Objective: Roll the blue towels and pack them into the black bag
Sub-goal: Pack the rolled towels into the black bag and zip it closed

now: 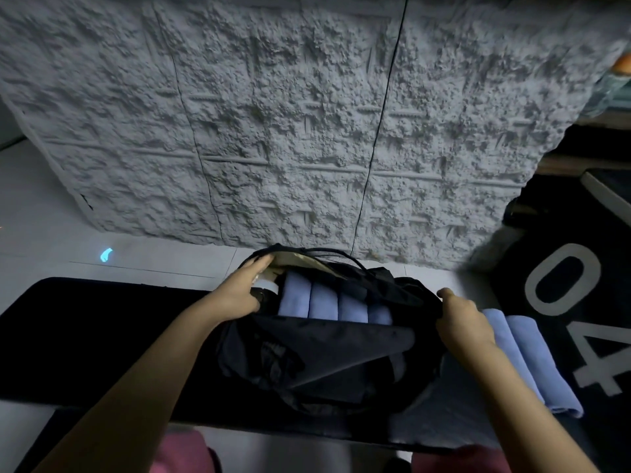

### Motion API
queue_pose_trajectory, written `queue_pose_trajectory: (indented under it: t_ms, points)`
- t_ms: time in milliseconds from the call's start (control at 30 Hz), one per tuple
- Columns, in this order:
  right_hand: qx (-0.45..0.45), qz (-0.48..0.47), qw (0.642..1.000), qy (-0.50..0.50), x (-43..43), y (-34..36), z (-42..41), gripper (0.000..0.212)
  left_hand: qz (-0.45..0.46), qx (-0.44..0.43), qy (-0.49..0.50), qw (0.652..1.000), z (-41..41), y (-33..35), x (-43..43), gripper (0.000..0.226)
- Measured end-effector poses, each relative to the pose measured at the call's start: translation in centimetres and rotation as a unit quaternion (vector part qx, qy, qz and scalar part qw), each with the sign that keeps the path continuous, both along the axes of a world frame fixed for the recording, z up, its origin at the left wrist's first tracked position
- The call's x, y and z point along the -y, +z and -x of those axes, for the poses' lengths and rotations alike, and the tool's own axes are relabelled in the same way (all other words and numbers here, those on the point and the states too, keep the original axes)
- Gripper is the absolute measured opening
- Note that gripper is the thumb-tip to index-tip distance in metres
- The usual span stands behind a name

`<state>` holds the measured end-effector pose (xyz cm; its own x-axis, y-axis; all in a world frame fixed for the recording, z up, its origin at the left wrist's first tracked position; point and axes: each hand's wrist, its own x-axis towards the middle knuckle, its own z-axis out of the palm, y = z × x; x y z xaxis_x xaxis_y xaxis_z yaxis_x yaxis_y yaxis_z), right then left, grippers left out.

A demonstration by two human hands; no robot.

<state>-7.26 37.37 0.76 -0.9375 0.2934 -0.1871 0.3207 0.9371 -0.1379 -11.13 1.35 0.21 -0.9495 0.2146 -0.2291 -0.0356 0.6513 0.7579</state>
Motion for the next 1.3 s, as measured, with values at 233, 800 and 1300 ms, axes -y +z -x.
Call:
queue_pose_trajectory:
  t_ms: [233, 800, 1300]
  points:
    - [-0.091, -0.120, 0.971, 0.183, 0.7, 0.4, -0.4, 0.038, 0.336, -0.128, -0.052, 0.932, -3.3, 1.2, -0.7, 0.093]
    - [-0.114, -0.013, 0.932, 0.345, 4.5, -0.6, -4.0, 0.074, 0.307, -0.197, 0.003, 0.931, -3.5, 2.3, -3.1, 0.092]
    - [-0.231, -0.037, 0.875, 0.423, 1.4, -1.0, -6.9, 0.030, 0.252, -0.327, -0.247, 0.877, -8.6, -0.2, 0.4, 0.044]
